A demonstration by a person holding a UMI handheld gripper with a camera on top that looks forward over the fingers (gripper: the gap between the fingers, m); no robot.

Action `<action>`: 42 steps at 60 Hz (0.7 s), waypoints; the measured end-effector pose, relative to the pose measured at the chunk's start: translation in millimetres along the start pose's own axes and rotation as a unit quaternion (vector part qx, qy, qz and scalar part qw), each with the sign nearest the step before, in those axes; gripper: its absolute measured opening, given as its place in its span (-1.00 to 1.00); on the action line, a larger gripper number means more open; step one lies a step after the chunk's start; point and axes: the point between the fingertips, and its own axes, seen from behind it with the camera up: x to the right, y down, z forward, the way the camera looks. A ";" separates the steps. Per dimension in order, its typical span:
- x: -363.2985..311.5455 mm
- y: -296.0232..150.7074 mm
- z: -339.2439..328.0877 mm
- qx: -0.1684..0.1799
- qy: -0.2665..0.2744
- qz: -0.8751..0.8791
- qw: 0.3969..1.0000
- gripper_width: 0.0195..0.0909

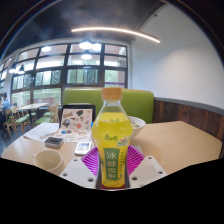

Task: Pour water

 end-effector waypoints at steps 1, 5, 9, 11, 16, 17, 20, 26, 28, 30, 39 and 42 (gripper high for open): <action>-0.7 0.1 -1.8 -0.003 0.001 0.003 1.000 -0.66; 1.4 1.4 -3.5 -0.012 0.003 0.026 1.000 -0.66; 3.8 2.0 2.4 -0.008 -0.005 0.037 0.999 -0.64; 3.5 1.6 0.6 -0.007 -0.005 0.037 0.999 -0.49; 4.4 2.1 -0.9 -0.017 -0.006 0.026 0.999 -0.05; 5.3 3.4 -1.7 -0.021 -0.004 0.025 0.999 0.14; 6.5 6.1 -8.4 -0.031 0.001 0.022 0.999 0.68; 9.7 1.5 -36.6 -0.031 0.016 0.016 0.999 0.72; 8.8 -2.4 -49.3 -0.029 0.020 0.010 0.999 0.73; 6.9 -6.3 -64.3 -0.029 0.022 0.005 0.999 0.73; -13.5 -28.2 -137.2 -0.019 0.012 -0.002 1.000 0.72; -26.4 -36.1 -173.0 -0.012 0.002 -0.002 1.000 0.73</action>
